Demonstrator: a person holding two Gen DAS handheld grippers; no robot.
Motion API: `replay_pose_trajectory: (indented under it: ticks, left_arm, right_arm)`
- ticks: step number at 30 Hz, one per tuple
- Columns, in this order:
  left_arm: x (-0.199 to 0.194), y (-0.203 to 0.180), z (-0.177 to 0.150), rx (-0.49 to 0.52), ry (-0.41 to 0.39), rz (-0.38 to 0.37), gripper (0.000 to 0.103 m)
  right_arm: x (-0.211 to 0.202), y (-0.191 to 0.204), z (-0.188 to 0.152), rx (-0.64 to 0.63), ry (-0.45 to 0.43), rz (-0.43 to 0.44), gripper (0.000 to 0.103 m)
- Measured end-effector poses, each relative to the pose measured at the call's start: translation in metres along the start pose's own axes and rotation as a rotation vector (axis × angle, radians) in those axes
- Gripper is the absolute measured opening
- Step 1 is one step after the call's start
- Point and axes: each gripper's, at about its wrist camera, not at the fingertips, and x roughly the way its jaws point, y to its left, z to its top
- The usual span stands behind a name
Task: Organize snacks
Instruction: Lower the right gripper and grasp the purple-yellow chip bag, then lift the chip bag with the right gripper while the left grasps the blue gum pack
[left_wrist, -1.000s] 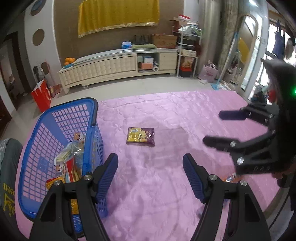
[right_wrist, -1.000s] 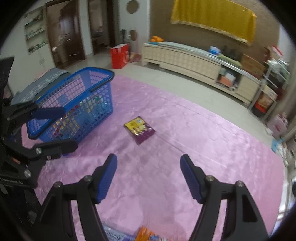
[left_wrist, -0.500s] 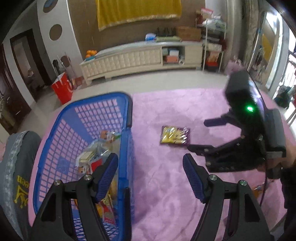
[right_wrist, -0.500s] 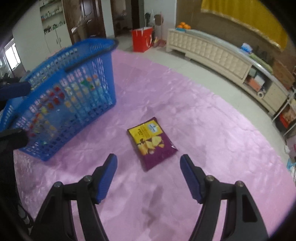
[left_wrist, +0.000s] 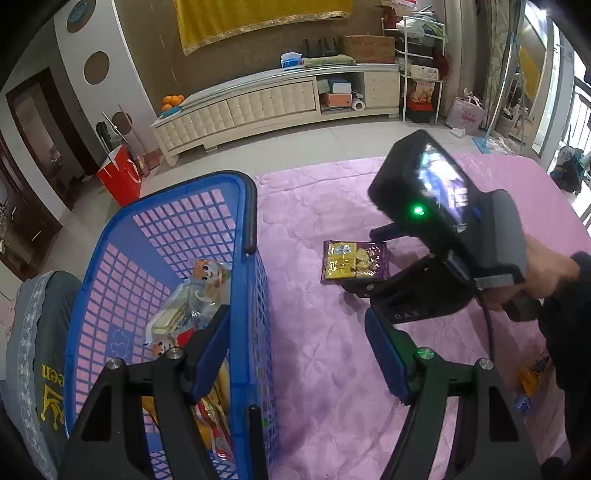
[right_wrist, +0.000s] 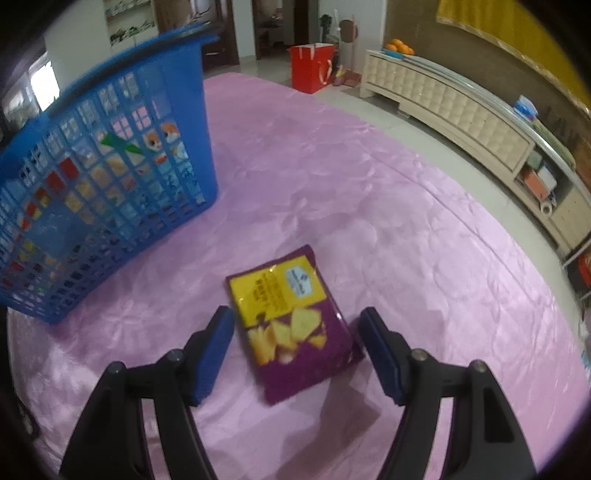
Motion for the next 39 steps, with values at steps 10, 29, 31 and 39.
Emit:
replay_pose_trajectory:
  ticks: [10,29,31,39]
  left_arm:
    - [-0.001,0.000,-0.001,-0.013,-0.005,0.020,0.070]
    - [-0.044,-0.010,-0.018,-0.005,-0.053,0.007,0.070]
    - [-0.054,-0.014,-0.020,0.005,-0.069,0.010,0.070]
    - [-0.092,-0.033,-0.031,0.083,-0.122,-0.109,0.070]
  right_arm:
    - [-0.001,0.008,0.008,-0.045,-0.004,0.006,0.054]
    - [-0.146,0.044,-0.044,0.131,-0.137,-0.051,0.054]
    - [-0.159,0.050,-0.047,0.143,-0.152,-0.059,0.054]
    - [-0.206,0.071,-0.066,0.225,-0.191,-0.096,0.054]
